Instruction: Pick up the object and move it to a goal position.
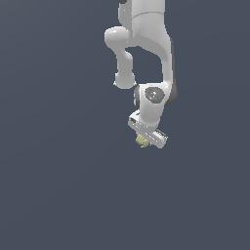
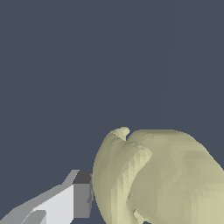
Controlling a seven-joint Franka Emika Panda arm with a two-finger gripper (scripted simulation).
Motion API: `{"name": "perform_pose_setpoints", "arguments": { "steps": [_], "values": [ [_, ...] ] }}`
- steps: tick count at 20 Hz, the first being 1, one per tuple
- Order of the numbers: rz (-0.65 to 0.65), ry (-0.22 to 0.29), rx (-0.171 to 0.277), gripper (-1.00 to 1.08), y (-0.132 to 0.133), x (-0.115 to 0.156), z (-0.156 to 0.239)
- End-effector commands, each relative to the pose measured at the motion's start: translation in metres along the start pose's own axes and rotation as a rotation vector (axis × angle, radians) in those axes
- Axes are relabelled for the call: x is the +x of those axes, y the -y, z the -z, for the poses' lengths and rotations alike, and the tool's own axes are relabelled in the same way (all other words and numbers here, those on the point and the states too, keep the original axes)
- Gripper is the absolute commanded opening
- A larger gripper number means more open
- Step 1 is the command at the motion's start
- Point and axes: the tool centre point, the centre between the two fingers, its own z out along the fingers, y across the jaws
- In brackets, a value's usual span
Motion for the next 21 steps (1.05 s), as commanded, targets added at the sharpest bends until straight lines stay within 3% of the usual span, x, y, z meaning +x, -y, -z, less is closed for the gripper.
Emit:
{"name": "perform_pose_setpoints", "arguments": {
  "steps": [1,11,21],
  "values": [
    [0.001,0.0,0.001,-1.0,0.008,-0.023,0.004],
    [0.001,0.0,0.0,-1.0,0.041,-0.118,0.019],
    [0.001,0.0,0.0,-1.0,0.054,-0.151,0.024]
  ]
}}
